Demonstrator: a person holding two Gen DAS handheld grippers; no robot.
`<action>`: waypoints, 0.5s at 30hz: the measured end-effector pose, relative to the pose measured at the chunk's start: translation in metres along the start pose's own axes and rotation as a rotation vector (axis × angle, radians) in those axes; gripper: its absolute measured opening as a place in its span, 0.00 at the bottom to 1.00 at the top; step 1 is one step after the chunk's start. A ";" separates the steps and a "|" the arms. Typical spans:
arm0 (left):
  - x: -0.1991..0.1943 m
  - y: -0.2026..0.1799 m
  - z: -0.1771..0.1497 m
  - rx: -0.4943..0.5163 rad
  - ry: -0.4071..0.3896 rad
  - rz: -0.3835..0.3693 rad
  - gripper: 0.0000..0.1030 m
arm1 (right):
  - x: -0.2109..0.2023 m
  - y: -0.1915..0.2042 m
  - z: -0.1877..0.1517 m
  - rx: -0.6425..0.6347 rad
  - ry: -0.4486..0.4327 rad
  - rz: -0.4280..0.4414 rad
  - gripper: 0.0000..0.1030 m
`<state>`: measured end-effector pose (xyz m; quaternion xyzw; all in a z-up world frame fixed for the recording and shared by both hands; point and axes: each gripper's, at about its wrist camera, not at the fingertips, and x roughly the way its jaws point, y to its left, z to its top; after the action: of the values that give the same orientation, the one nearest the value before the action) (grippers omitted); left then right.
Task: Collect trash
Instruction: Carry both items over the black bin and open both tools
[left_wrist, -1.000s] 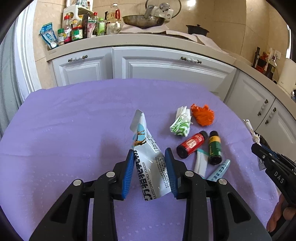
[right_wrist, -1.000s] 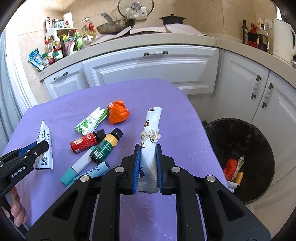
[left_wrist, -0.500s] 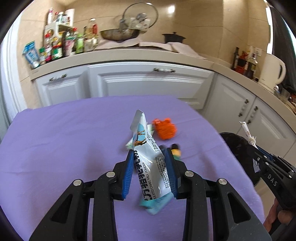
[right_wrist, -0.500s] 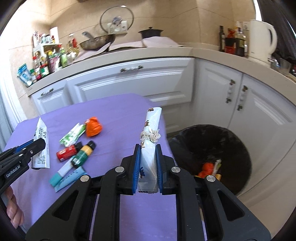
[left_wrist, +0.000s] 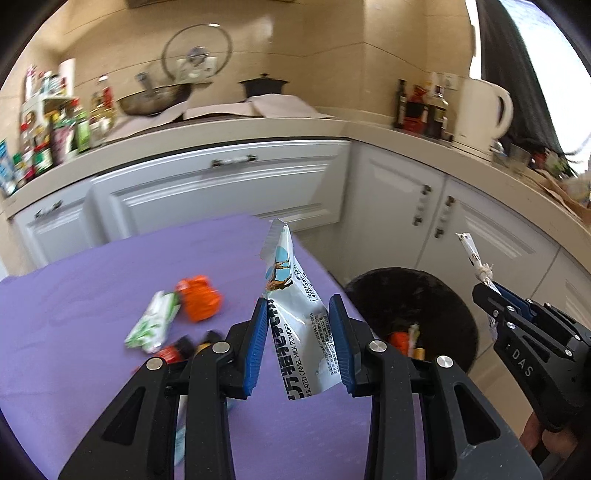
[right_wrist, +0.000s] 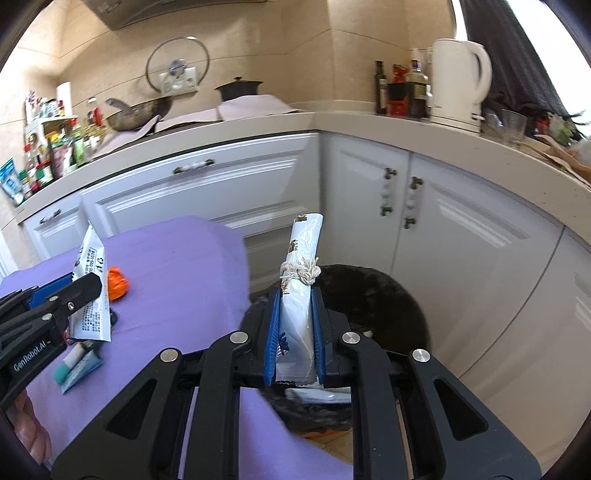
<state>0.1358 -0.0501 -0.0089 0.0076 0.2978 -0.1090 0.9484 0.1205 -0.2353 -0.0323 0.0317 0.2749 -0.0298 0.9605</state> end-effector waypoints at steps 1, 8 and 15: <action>0.002 -0.005 0.002 0.008 -0.001 -0.007 0.33 | 0.001 -0.005 0.000 0.005 -0.002 -0.008 0.15; 0.024 -0.038 0.011 0.045 0.001 -0.034 0.33 | 0.009 -0.032 0.001 0.028 -0.012 -0.046 0.15; 0.046 -0.057 0.016 0.071 0.013 -0.029 0.33 | 0.022 -0.052 0.004 0.043 -0.014 -0.061 0.15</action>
<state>0.1695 -0.1159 -0.0190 0.0377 0.2998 -0.1333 0.9439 0.1376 -0.2881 -0.0430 0.0434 0.2683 -0.0653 0.9601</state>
